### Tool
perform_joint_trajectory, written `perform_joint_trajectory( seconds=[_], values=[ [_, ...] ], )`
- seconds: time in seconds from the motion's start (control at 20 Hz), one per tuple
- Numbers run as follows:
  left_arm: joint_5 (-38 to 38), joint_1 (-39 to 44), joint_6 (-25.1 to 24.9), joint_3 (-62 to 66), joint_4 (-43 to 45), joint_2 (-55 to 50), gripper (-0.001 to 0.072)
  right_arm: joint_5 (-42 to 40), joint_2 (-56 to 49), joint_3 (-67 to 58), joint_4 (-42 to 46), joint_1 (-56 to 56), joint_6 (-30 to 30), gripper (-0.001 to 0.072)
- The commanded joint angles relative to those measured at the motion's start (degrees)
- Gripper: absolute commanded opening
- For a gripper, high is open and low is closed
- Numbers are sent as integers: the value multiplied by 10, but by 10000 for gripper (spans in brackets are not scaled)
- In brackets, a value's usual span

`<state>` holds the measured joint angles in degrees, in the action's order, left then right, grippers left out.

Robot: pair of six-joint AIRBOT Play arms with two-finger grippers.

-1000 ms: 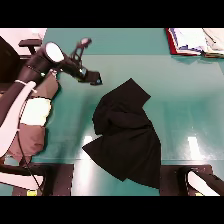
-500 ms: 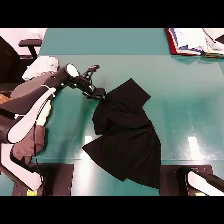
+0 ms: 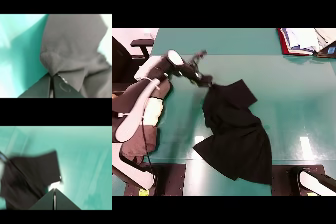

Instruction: Fold the shirts.

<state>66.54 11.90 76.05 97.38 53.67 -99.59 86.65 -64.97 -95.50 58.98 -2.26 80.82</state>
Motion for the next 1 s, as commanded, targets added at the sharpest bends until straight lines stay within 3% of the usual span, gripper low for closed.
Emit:
perform_joint_trajectory(
  seconds=[0.0,0.1,0.2,0.4,0.75,0.85,0.95],
  values=[
    [22,-67,4,107,9,34,22,-12,21,124,69,10,0,16],
    [33,-96,5,135,36,47,23,-52,27,216,67,13,0,52],
    [49,-114,5,137,63,51,23,-100,15,304,28,19,0,538],
    [90,-119,5,134,129,51,23,-103,-63,405,2,55,-24,528],
    [90,-119,5,134,128,51,23,-161,-191,426,-10,148,-49,505],
    [90,-119,5,134,128,51,23,-157,-203,426,-10,170,-56,404],
    [90,-119,5,134,126,52,23,-160,-202,426,-10,185,-69,156]
  ],
)
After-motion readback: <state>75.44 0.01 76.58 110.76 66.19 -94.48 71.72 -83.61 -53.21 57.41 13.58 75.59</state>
